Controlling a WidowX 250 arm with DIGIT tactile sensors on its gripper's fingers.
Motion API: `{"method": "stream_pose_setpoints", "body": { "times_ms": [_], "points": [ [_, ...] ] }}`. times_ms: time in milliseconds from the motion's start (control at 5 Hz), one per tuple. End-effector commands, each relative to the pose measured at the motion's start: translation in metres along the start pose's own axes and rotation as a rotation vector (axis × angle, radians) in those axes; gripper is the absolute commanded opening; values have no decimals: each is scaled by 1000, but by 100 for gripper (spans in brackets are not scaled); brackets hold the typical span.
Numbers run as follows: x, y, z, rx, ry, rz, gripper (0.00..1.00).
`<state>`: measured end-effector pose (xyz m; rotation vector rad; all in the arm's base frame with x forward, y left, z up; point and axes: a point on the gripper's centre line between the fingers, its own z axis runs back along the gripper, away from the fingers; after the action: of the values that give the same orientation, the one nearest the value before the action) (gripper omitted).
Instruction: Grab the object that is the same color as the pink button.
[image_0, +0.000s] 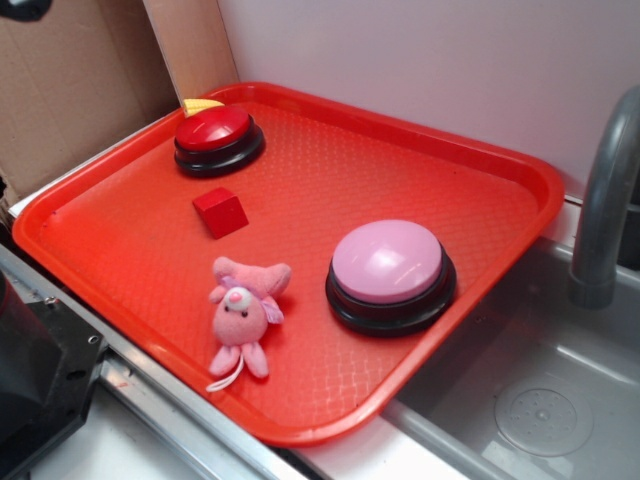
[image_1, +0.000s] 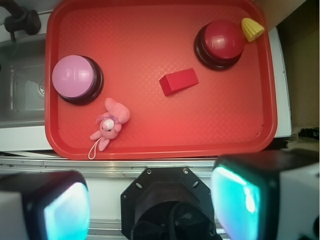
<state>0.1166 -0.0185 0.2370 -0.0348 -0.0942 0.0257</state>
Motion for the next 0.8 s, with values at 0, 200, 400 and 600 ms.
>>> {"method": "stream_pose_setpoints", "body": {
  "times_ms": [0, 200, 400, 600],
  "points": [
    [0, 0, 0, 0, 0, 0, 100],
    [-2, -8, -10, -73, -24, 69, 100],
    [-2, -23, -23, -93, -52, 162, 100],
    [2, -43, -49, -50, -56, 324, 100]
  ]
}}
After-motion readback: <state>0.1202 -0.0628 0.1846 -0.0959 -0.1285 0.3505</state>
